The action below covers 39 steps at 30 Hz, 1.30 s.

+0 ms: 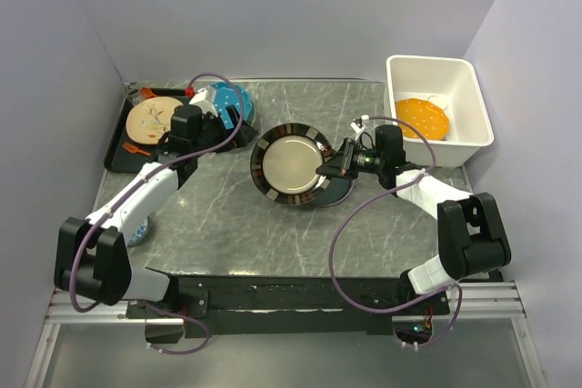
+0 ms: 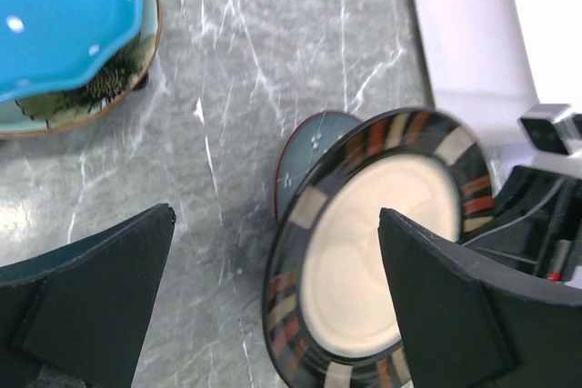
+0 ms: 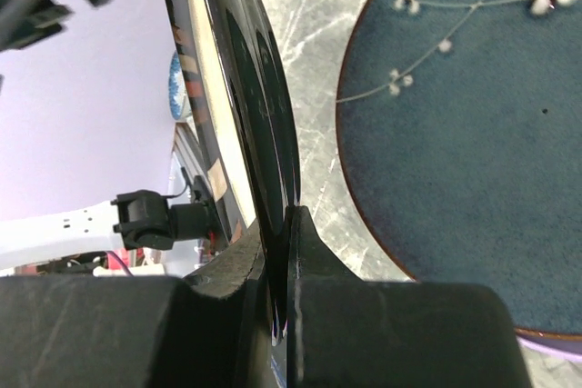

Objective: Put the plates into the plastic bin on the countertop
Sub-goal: Place the plate in the plastic bin.

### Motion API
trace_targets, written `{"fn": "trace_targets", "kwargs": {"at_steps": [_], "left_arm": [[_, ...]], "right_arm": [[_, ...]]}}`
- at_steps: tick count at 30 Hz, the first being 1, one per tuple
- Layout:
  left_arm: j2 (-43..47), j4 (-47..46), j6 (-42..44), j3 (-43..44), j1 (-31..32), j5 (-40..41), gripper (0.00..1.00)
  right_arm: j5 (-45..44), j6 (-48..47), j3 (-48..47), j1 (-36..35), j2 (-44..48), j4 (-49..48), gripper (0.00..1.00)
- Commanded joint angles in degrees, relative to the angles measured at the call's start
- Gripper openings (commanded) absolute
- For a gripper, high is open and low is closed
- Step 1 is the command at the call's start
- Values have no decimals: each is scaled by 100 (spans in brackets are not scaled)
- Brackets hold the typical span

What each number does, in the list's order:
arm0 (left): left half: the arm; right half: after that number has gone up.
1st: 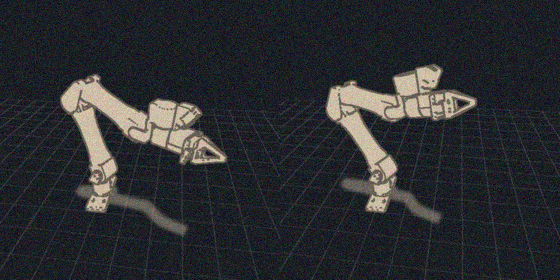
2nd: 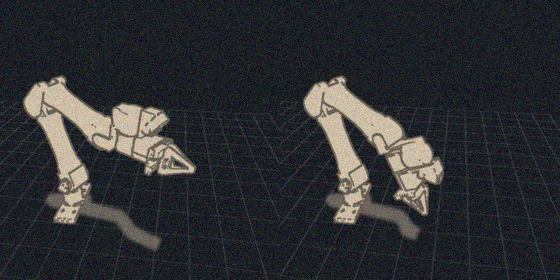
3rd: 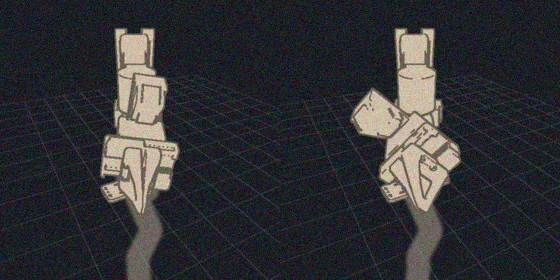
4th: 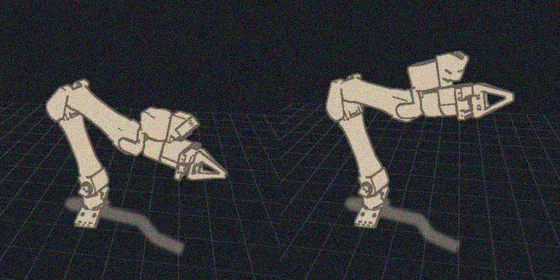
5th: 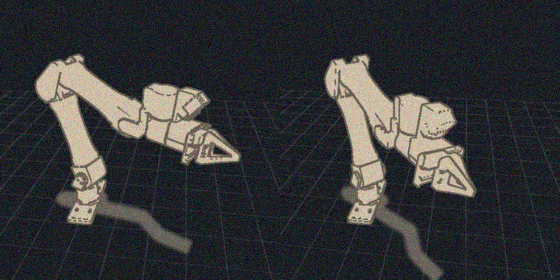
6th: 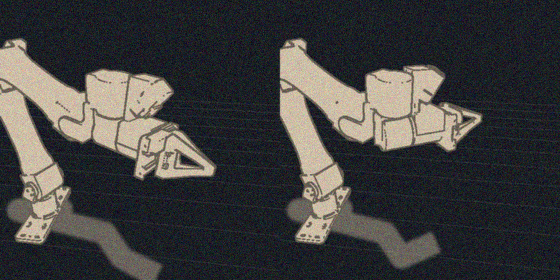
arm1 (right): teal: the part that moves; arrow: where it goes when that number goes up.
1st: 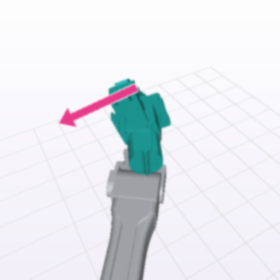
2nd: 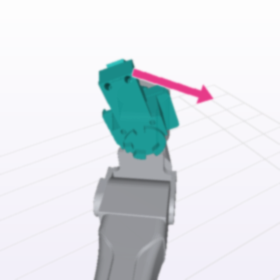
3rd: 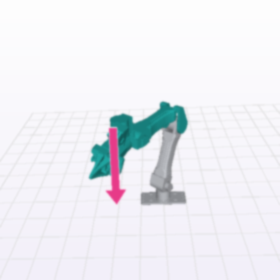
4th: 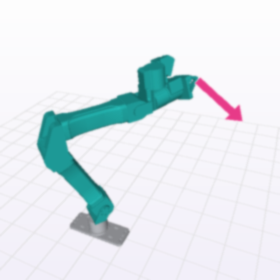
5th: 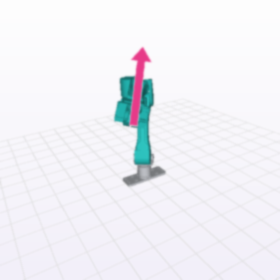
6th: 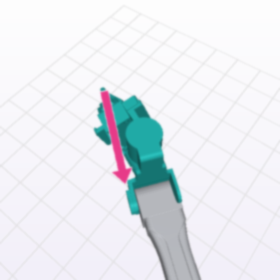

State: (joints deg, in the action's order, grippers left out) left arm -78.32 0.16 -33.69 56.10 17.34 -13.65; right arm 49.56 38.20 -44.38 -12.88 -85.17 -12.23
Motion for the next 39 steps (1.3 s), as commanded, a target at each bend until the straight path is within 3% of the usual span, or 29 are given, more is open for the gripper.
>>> {"fn": "trace_targets", "kwargs": {"at_steps": [1, 25, 39], "left_arm": [[405, -25, 126, 270, -3, 231, 99], [397, 221, 179, 218, -3, 284, 99], [212, 168, 135, 103, -3, 214, 99]], "right_arm": [[265, -110, -545, 5, 492, -307, 0], [282, -269, -1125, 734, 835, 449, 0], [379, 425, -1442, 1262, 809, -130, 0]]}}
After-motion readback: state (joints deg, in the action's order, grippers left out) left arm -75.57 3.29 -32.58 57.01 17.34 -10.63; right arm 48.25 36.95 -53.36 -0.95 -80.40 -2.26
